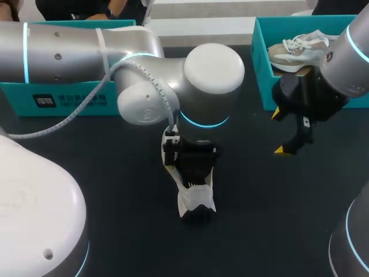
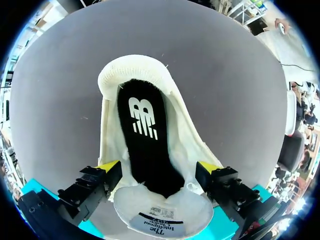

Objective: Take the shoe out of the shoebox, open the shoe tongue, remove and reinsert the insole, then place the shoe into the shoebox

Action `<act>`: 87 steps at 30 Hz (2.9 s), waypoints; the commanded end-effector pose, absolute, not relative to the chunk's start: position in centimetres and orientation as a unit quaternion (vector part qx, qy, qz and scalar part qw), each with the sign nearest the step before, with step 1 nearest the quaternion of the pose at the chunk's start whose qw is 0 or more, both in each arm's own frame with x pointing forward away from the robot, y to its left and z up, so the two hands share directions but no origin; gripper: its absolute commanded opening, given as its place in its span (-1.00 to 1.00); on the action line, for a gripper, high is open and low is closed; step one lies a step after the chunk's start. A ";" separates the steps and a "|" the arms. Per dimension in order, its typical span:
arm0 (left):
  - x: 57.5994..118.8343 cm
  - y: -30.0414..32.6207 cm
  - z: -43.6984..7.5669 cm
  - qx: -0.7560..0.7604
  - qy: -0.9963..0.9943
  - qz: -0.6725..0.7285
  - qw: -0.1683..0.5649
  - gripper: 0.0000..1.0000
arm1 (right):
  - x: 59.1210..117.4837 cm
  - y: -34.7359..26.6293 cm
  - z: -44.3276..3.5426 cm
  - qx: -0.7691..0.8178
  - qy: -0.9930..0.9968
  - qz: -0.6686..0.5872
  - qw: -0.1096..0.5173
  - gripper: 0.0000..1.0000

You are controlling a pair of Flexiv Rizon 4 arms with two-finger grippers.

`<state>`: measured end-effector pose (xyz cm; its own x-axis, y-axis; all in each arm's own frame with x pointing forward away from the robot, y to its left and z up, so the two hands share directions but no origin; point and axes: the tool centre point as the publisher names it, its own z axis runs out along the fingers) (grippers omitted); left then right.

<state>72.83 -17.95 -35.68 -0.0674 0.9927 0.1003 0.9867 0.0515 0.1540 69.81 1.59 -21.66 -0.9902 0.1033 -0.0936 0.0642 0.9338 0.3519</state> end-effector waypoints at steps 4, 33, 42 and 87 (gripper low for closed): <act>73.0 -17.0 -34.9 0.681 0.728 0.079 0.011 1.00 | 69.8 1.7 -21.8 0.043 0.982 0.176 0.055 1.00; 78.7 -17.5 -31.5 0.649 0.757 0.064 0.043 0.62 | 69.8 1.7 -21.8 0.043 0.982 0.176 0.055 1.00; 78.3 -17.9 -31.1 0.655 0.752 0.056 0.046 -0.34 | 69.8 1.7 -21.8 0.043 0.982 0.176 0.055 1.00; 73.2 -17.4 -31.3 0.680 0.733 -0.006 0.029 -0.34 | 69.8 1.7 -21.8 0.043 0.982 0.176 0.055 1.00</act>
<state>73.15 -17.97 -31.74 -0.0748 0.9962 -0.0449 0.9968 0.0761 0.0265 69.80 1.59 -21.66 -0.9902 0.1033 -0.0936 0.0642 0.9338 0.3519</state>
